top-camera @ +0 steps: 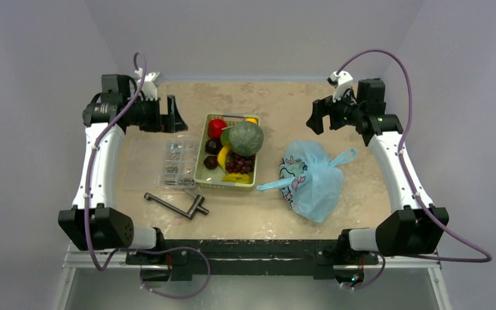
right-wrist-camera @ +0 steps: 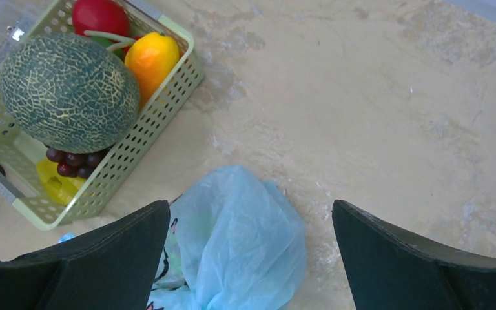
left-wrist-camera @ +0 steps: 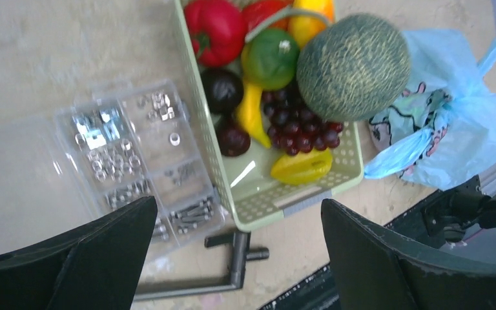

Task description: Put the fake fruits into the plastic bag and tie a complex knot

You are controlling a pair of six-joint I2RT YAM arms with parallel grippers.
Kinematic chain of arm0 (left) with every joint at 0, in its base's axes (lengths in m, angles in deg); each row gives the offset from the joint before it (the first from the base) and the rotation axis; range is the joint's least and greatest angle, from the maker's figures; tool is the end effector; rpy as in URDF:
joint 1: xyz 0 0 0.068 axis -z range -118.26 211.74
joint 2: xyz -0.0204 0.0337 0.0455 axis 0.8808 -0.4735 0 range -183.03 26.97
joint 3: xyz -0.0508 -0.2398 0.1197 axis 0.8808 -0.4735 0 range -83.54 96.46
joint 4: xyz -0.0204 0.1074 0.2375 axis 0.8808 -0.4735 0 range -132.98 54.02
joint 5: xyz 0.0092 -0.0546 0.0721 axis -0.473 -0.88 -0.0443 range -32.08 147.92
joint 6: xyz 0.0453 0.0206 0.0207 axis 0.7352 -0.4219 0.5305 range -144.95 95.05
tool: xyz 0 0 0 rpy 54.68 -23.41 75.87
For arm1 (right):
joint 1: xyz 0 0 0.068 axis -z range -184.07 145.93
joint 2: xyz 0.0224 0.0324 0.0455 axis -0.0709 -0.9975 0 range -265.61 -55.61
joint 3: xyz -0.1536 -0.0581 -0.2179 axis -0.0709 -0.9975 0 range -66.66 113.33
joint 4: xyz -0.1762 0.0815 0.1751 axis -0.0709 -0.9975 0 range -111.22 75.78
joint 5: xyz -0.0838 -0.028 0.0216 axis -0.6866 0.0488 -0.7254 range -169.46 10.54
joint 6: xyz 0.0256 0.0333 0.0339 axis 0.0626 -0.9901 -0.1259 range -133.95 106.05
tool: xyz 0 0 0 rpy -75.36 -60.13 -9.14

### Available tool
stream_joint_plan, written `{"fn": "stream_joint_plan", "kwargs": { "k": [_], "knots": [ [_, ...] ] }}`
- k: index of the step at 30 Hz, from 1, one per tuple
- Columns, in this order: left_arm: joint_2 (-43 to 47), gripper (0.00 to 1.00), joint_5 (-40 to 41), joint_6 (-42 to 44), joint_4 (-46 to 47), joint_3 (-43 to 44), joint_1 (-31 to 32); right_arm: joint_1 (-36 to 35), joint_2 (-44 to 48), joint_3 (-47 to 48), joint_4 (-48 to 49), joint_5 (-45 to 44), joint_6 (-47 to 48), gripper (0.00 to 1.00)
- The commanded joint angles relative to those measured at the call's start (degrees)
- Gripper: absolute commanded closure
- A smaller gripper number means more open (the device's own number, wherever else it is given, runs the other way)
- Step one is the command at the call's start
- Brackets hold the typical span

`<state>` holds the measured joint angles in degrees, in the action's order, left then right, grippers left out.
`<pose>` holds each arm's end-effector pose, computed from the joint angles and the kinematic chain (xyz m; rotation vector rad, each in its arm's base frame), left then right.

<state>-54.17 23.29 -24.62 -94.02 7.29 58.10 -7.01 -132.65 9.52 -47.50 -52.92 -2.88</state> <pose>0.2801 -0.0024 0.3975 0.2074 2.3197 -0.6901 0.2931 0.0310 0.3676 -0.5188 2.0600 0.4167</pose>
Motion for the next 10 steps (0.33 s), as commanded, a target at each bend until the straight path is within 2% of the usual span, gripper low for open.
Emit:
{"fn": "stream_joint_plan", "kwargs": {
  "k": [1, 4, 10],
  "knots": [
    [9.02, 0.00, 3.17, -3.06, 3.99, -10.50, -1.38, 0.50, 4.09, -2.56, 2.69, -2.73, -1.54, 0.01],
    [11.98, 0.00, 5.19, -2.63, 4.95, -13.93, -1.58, 1.15, 4.82, -4.42, 3.36, -2.92, -2.23, 0.01],
    [10.86, 0.00, 4.27, -3.12, 3.52, -11.11, -1.57, 1.73, 5.13, -4.84, 4.03, -2.66, -2.86, 0.01]
  ]
}}
